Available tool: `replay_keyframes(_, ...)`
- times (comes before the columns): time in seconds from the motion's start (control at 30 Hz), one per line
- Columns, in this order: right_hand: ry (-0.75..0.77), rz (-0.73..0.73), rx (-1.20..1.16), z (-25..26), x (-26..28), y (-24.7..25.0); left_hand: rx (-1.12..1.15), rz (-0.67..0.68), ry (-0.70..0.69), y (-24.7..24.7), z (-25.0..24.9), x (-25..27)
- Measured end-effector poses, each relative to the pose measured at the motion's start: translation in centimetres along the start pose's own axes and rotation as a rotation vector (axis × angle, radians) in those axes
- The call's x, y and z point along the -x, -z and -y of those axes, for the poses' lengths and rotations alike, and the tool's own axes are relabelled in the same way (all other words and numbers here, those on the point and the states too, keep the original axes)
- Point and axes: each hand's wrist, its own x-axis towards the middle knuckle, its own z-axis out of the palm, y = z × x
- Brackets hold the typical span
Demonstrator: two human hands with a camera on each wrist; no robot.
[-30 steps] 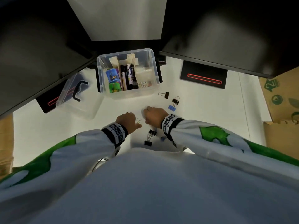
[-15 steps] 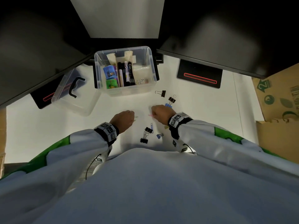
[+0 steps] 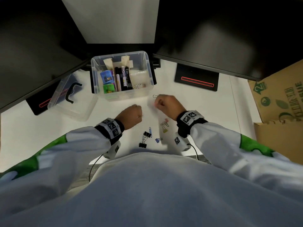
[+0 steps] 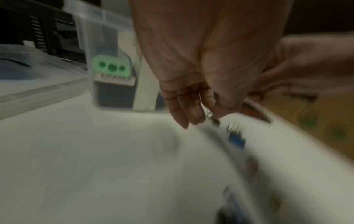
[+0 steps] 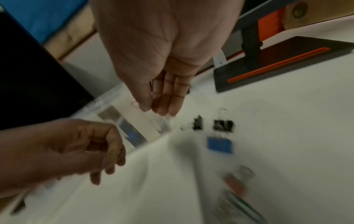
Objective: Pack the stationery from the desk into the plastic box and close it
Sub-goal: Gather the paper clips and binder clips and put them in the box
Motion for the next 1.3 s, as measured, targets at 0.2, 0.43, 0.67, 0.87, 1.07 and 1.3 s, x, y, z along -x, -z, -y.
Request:
replay_keyframes(0.2,0.025,-0.261,-0.098,4.9,-5.4,3.3,0.225,-0.481,-0.003,8.6,-4.3,-3.0)
replay_keyframes(0.43,0.072,-0.239,0.099,5.9,-7.4,3.3,0.008,-0.571,0.138,9.6,-4.4,-4.5)
replay_keyframes(0.67,0.027,-0.003,0.238,-1.2,1.4,0.6,-0.097,0.015,-0.005,-0.4,-3.5,-0.2)
replay_keyframes(0.87,-0.223,0.222,0.296,-6.0,5.2,-3.3,-0.189,0.215,0.047,-5.0,-3.5,-0.1)
replay_keyframes(1.07,-0.265,0.263,0.305,-7.4,5.8,-3.4,-0.235,0.248,0.059,-4.8,-1.7,0.2)
replay_keyframes(1.3,-0.204,0.276,0.313,-7.9,5.6,-2.0,-0.227,0.129,-0.012,-3.7,0.2,0.8)
